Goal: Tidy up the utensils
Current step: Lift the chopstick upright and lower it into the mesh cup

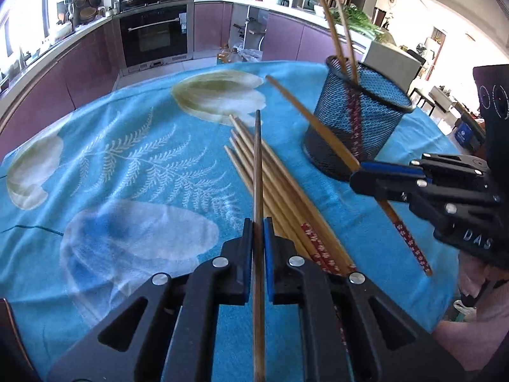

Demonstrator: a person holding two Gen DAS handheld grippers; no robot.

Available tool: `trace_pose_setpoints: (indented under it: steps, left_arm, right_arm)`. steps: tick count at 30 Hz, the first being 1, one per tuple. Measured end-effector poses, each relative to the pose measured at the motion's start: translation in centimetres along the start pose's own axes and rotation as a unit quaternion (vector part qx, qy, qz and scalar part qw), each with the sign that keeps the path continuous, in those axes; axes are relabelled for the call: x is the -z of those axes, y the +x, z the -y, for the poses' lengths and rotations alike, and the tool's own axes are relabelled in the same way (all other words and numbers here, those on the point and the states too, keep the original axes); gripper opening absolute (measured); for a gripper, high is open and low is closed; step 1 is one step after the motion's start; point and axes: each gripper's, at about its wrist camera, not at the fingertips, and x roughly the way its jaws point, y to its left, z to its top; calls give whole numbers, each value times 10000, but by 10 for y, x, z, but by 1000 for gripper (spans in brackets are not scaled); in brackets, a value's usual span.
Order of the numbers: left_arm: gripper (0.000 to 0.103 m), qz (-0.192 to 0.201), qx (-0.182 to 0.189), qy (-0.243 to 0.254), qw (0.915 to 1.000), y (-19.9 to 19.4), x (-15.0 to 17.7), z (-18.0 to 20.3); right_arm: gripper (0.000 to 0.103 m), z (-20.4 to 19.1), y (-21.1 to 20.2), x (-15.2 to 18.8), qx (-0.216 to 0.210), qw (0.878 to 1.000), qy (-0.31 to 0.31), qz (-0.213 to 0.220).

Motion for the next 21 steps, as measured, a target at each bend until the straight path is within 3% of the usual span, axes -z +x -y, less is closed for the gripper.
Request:
trace_pose_setpoints:
  steps: [11, 21]
  left_arm:
    - [7, 740, 561, 92, 9956, -64, -16, 11]
    - [7, 1284, 917, 131, 9874, -113, -29, 17]
  right_arm:
    - [6, 6, -42, -16, 24, 9980, -10, 635]
    - [6, 13, -58, -21, -26, 9959, -54, 906]
